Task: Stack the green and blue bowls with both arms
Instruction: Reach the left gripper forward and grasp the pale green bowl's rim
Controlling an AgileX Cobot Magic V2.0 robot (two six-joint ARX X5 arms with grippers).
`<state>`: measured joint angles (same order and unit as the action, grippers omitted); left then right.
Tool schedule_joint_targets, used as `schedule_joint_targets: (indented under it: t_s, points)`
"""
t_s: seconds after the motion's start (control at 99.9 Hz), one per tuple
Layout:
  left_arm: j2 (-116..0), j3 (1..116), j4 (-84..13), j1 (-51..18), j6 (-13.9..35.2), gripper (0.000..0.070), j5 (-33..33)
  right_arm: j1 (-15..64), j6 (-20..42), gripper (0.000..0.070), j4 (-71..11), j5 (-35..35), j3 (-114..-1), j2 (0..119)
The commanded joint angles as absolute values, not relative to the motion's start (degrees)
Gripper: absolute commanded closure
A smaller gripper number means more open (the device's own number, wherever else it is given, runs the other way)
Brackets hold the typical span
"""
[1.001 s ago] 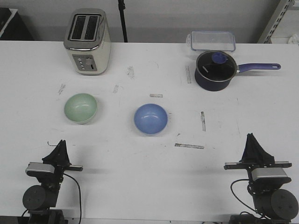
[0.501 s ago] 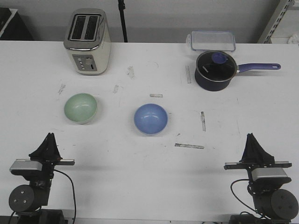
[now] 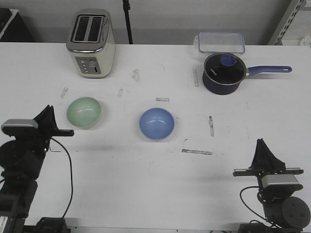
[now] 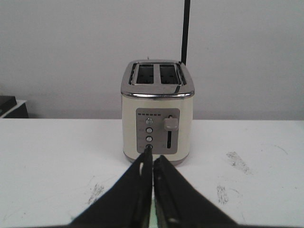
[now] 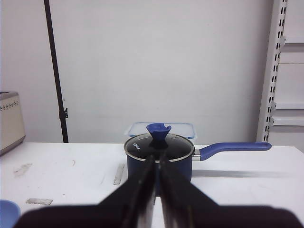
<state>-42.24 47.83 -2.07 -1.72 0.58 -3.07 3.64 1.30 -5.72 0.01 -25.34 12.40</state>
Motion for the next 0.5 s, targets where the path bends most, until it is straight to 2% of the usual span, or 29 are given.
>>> schedule_joint_targets:
  t_s: [0.0,0.21,0.41,0.491]
  points:
    - [-46.5,51.1,-4.0,-1.7,0.7,0.0699,-3.2,3.7,1.6,0.0690,-5.1,0.0,-25.5,12.3]
    - [-60.0,62.2,-16.9,-1.7,1.6,0.0699,-3.0,3.7,1.6,0.0690,-5.1,0.0,-25.5,12.3]
    - [-72.1,72.9,-31.7,-0.2,7.5,0.0699,-2.9,3.7,1.6,0.0690,-5.1,0.0,-25.5,12.3]
    - [-76.0,76.6,-37.2,1.2,9.2,0.0699,-0.9,3.7,1.6,0.0690,-5.1,0.0,-25.5,12.3]
